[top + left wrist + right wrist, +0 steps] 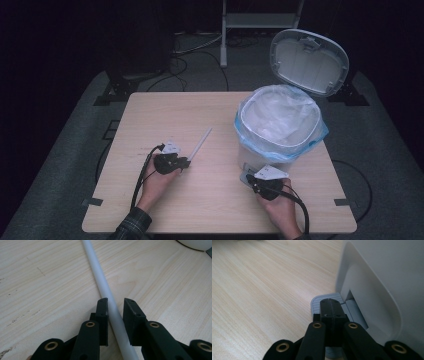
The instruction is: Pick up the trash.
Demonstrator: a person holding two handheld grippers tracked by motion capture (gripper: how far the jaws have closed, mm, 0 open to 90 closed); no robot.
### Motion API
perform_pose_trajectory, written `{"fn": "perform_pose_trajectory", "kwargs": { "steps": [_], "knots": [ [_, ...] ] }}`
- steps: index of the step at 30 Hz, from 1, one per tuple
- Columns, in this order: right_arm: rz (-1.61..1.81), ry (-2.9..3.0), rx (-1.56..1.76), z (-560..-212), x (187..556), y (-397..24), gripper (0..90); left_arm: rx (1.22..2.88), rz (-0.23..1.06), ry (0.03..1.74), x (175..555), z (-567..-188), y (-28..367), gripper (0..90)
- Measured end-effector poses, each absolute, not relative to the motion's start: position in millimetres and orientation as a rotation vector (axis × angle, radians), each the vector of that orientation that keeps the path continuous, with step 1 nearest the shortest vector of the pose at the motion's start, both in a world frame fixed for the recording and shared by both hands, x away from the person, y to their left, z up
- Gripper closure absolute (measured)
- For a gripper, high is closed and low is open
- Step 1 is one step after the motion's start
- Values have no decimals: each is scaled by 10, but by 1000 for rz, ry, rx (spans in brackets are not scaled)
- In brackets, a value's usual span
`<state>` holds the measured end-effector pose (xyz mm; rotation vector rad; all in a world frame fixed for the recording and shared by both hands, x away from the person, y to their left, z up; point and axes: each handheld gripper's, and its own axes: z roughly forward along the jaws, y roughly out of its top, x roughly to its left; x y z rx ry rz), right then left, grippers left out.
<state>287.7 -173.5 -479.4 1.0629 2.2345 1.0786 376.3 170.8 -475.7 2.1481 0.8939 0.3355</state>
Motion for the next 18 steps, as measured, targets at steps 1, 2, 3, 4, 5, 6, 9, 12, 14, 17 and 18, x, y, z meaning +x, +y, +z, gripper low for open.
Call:
{"fn": "perform_pose_trajectory", "kwargs": {
  "steps": [1,2,3,4,5,6,9,12,14,17,18],
  "knots": [
    [1079,2235,1063,-4794,2877,-1736,899,2148,336,894,3763,-4757,1708,755],
    [1078,2236,1060,-4794,2878,-1738,899,2151,339,890,3762,-4758,1709,756],
    [1078,2236,1060,-4794,2878,-1738,899,2151,339,890,3762,-4758,1709,758],
    [1076,2235,1060,-4794,2877,-1736,899,2151,340,893,3761,-4757,1709,761],
    [1076,2235,1060,-4794,2877,-1736,899,2151,340,893,3761,-4757,1709,764],
    [1076,2235,1059,-4794,2877,-1736,899,2150,342,896,3762,-4756,1712,769],
    [1076,2235,1061,-4794,2877,-1736,899,2150,341,900,3763,-4756,1716,790],
    [1076,2235,1060,-4794,2876,-1736,899,2147,338,907,3763,-4754,1718,795],
    [1075,2235,1057,-4794,2877,-1737,899,2149,340,906,3759,-4752,1716,799],
    [1076,2235,1058,-4794,2877,-1737,899,2149,342,906,3758,-4752,1715,804],
    [1076,2235,1060,-4794,2876,-1736,898,2144,334,914,3758,-4750,1718,805]
  ]
}}
